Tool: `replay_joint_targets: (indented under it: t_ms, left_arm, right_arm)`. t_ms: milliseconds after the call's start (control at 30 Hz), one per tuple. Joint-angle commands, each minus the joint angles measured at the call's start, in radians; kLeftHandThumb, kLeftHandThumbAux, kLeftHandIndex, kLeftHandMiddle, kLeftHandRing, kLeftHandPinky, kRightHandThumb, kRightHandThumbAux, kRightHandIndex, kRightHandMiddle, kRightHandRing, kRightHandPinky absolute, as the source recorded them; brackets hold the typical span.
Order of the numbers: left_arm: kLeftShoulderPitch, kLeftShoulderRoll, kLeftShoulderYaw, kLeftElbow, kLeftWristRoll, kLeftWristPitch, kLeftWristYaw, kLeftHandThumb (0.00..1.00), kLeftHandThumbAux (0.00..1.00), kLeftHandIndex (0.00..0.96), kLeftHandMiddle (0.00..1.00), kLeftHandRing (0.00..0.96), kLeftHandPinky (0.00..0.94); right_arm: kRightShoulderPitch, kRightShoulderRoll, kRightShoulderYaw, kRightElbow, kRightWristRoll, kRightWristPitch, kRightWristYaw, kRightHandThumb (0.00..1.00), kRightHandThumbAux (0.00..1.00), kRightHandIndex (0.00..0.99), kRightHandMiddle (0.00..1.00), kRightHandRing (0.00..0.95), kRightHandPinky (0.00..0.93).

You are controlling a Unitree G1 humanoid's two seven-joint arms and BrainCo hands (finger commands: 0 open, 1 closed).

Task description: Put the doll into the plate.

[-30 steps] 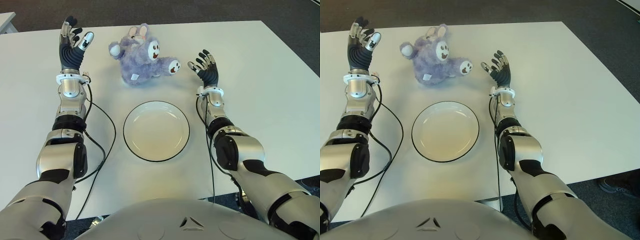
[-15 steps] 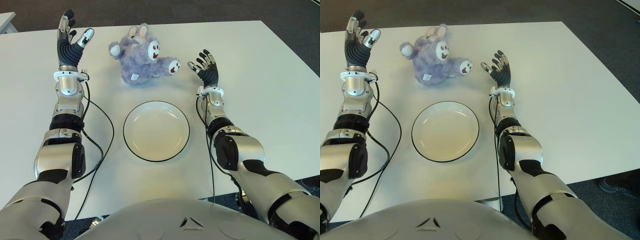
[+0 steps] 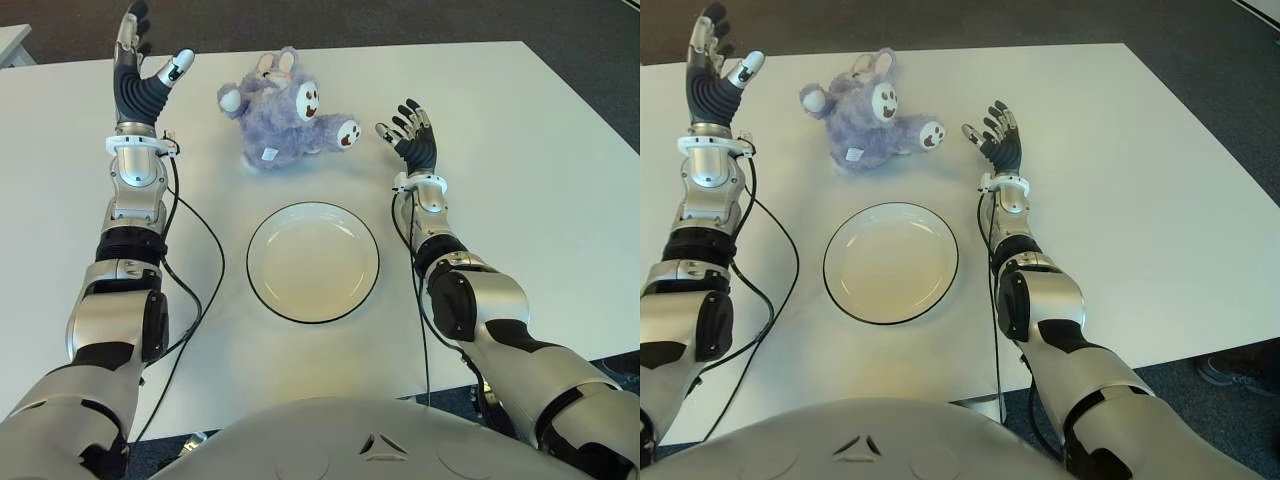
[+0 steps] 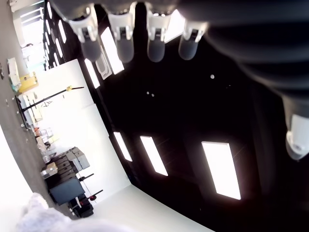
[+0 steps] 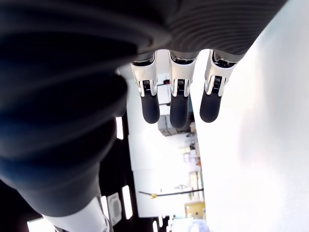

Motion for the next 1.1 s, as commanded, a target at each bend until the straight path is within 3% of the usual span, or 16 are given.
replay_joint_targets:
  t_ms: [33,1100]
  left_arm:
    - [0.029,0.007,-0.005,-0.02,0.012,0.025,0.0,0.001,0.478,0.0,0.064,0.068,0.074]
    - [0.065,0.046,-0.039,-0.096,0.033,0.039,-0.067,0.0,0.544,0.0,0.039,0.028,0.0]
  right_arm:
    - [0.031,0.013,-0.001,0.025,-0.001,0.028,-0.001,0.199,0.853,0.098,0.134,0.137,0.167]
    - [0.032,0.015,0.001,0.025,-0.004,0.024,-0.004,0.201,0.852,0.112,0.144,0.144,0.166]
